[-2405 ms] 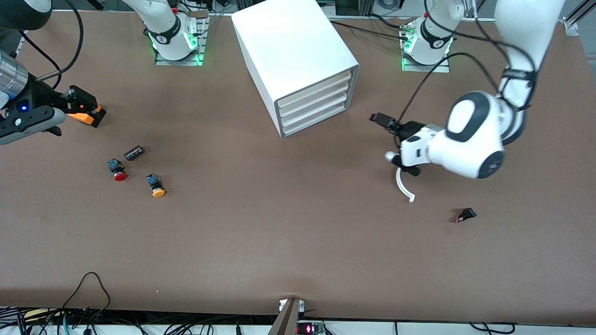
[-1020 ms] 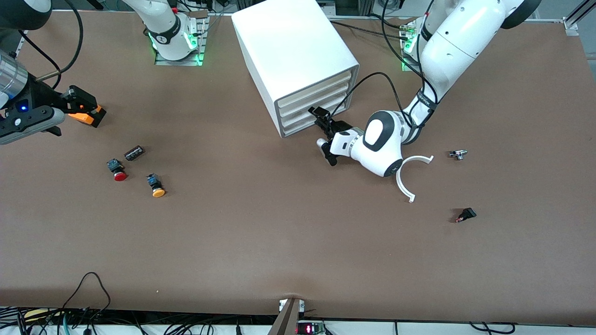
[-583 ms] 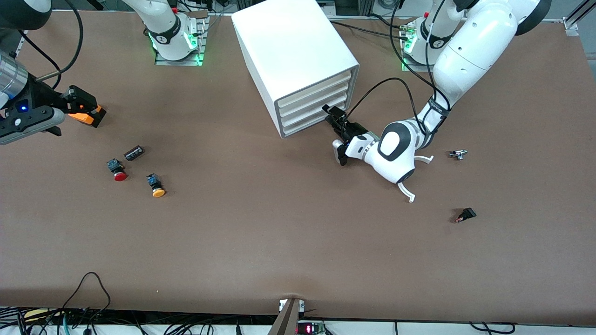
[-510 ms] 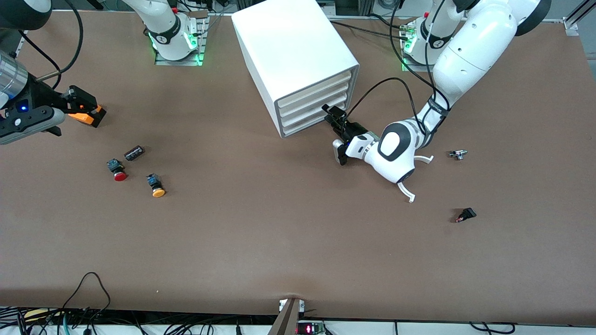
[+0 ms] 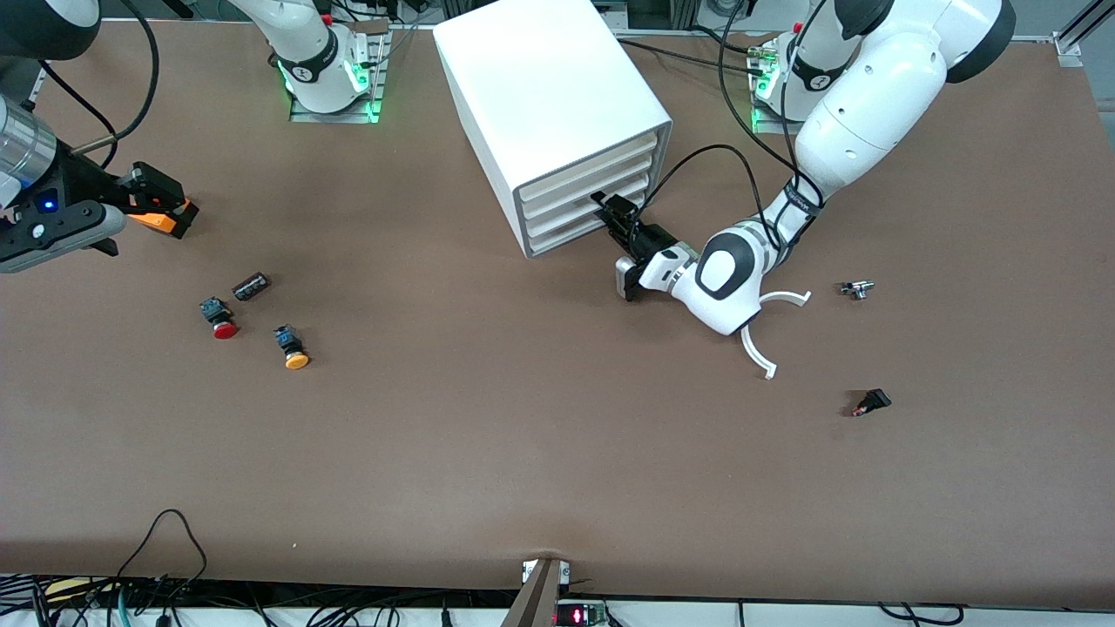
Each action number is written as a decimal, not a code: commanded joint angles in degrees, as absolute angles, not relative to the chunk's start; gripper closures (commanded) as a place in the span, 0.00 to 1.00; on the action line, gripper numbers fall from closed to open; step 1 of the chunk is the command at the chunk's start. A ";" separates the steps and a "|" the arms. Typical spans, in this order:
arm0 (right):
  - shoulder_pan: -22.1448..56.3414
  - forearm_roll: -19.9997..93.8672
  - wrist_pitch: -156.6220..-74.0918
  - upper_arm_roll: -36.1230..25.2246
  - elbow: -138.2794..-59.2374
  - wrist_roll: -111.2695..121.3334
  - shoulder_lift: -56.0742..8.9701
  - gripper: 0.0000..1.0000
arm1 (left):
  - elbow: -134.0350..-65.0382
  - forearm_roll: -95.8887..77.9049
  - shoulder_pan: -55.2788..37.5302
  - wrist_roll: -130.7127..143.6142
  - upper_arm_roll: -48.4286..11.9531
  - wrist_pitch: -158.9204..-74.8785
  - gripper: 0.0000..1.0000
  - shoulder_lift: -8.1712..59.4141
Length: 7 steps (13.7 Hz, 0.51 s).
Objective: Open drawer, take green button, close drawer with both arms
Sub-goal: 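Grasp the drawer handle with the left gripper, then pull the drawer open with the left gripper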
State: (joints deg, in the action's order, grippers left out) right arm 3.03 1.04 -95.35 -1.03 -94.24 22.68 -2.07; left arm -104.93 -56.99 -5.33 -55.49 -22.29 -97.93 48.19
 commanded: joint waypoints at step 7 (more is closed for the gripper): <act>2.72 1.32 -94.83 -0.88 -92.72 22.06 -2.90 0.00 | -104.86 -58.71 -5.10 -56.69 -22.32 -98.00 1.00 49.57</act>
State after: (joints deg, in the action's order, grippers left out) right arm 2.99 1.04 -95.35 -1.06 -94.24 22.65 -2.17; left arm -104.99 -57.19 -5.26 -56.50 -22.27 -98.54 49.32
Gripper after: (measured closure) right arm 0.000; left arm 0.855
